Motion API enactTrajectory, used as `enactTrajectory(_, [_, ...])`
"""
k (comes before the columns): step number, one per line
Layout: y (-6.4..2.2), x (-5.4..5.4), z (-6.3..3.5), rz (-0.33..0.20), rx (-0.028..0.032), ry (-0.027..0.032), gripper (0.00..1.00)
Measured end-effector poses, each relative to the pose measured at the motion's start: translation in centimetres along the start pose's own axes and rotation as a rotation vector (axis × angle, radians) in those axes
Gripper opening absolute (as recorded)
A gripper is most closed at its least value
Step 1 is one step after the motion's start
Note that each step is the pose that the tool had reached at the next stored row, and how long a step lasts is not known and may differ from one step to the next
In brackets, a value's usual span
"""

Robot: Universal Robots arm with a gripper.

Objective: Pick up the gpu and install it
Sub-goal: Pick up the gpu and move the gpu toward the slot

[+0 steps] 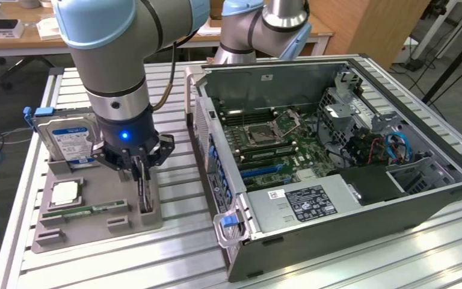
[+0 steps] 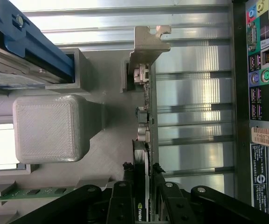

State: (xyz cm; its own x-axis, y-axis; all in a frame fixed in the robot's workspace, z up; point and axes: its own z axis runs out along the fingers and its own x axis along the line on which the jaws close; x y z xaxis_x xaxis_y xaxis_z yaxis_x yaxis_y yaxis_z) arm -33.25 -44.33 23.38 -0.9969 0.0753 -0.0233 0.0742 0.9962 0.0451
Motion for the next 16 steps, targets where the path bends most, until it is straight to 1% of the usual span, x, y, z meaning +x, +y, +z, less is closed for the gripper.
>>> enactTrajectory(16, [0.00,0.00,0.00,0.000,-0.0001,0.0000,0.26])
